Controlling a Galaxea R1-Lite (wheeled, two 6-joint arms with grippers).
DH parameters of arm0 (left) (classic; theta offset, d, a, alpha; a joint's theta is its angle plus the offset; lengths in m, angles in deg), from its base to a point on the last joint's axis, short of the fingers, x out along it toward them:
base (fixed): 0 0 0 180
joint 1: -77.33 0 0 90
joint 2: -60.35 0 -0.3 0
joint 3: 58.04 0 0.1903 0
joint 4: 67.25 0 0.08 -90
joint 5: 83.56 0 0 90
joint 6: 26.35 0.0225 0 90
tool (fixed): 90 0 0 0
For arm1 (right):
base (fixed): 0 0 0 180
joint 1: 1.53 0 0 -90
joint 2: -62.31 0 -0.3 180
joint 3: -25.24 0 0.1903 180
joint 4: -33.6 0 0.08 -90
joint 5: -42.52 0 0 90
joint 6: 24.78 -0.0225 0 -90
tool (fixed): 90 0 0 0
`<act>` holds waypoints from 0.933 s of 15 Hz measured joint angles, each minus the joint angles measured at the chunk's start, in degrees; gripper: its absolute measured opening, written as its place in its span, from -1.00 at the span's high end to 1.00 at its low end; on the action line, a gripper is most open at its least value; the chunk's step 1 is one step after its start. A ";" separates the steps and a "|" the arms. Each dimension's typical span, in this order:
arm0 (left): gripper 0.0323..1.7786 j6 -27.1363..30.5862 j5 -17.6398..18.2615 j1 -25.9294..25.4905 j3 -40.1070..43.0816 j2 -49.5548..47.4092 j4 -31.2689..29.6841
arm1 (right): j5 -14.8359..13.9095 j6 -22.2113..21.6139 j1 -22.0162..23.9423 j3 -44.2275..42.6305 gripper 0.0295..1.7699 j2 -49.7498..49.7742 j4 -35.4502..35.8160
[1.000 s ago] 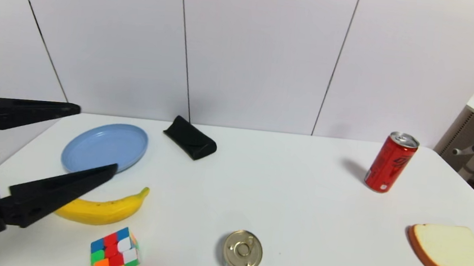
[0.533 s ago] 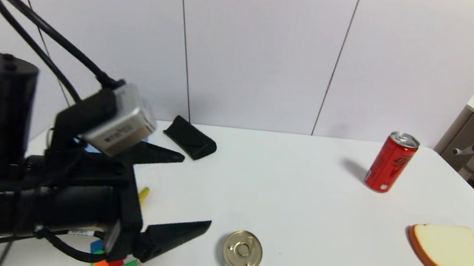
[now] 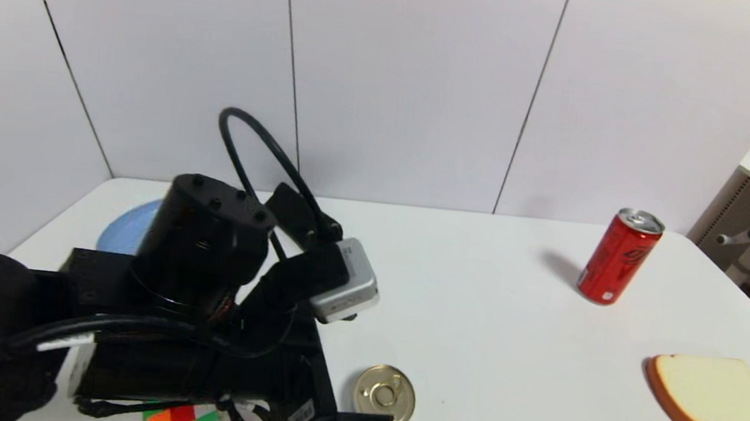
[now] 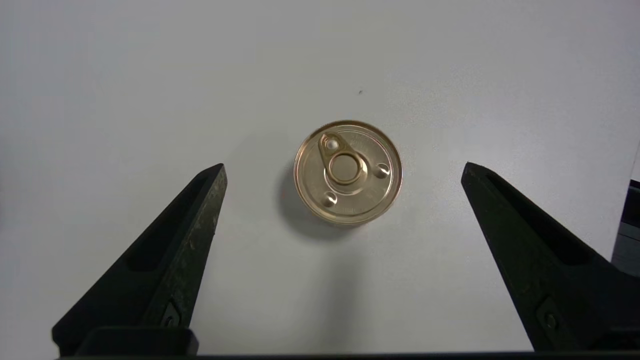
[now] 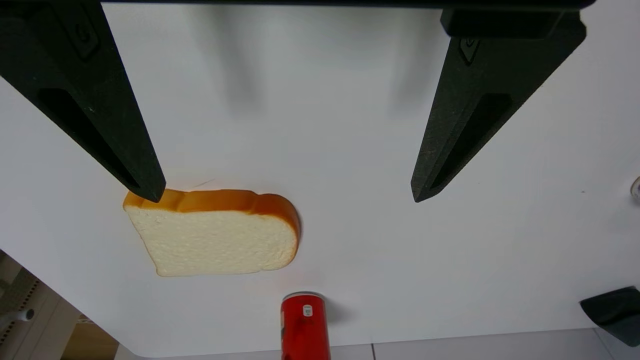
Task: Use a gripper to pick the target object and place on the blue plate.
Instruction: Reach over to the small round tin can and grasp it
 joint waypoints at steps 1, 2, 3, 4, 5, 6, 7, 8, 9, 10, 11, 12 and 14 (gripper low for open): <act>-0.90 0.06 0.00 0.34 0.30 1.57 -1.56 | 0.01 0.00 0.00 0.00 -0.92 0.00 -0.02; -0.90 0.09 0.00 0.67 0.48 2.97 -2.45 | 0.06 0.00 0.00 0.00 -0.92 0.00 0.00; -0.90 0.11 -0.02 0.91 0.57 3.99 -2.56 | 0.04 0.02 0.00 0.00 -0.92 0.00 -0.02; -0.90 0.11 -0.05 1.13 0.68 4.90 -2.69 | 0.01 0.00 0.02 0.00 -0.92 0.00 0.00; -0.90 0.09 -0.02 1.33 0.79 5.86 -2.76 | 0.04 0.00 0.02 0.00 -0.92 0.00 -0.02; -0.90 0.09 -0.02 1.50 0.79 6.69 -2.91 | 0.01 0.00 0.02 0.00 -0.92 0.00 0.00; -0.90 0.09 -0.02 1.61 0.79 7.44 -3.61 | 0.01 0.00 0.00 0.00 -0.92 0.00 -0.02; -0.90 0.09 0.00 1.74 0.88 8.07 -4.90 | 0.01 0.00 0.00 0.00 -0.92 0.00 -0.02; -0.90 0.09 -0.02 1.83 1.01 8.75 -5.71 | 0.00 0.00 0.00 0.00 -0.92 0.00 -0.02; -0.90 0.09 -0.05 1.83 1.07 9.40 -6.69 | 0.01 0.00 0.00 0.00 -0.92 0.00 -0.02; -0.90 0.06 -0.07 1.85 1.13 10.08 -7.44 | 0.00 0.00 0.00 0.00 -0.92 0.00 -0.02; -0.90 0.06 -0.09 1.85 1.16 10.67 -8.09 | 0.00 0.00 0.00 0.00 -0.92 0.00 -0.02; -0.90 0.12 -0.13 1.83 1.21 11.61 -8.59 | 0.00 0.02 0.00 0.00 -0.92 0.00 -0.02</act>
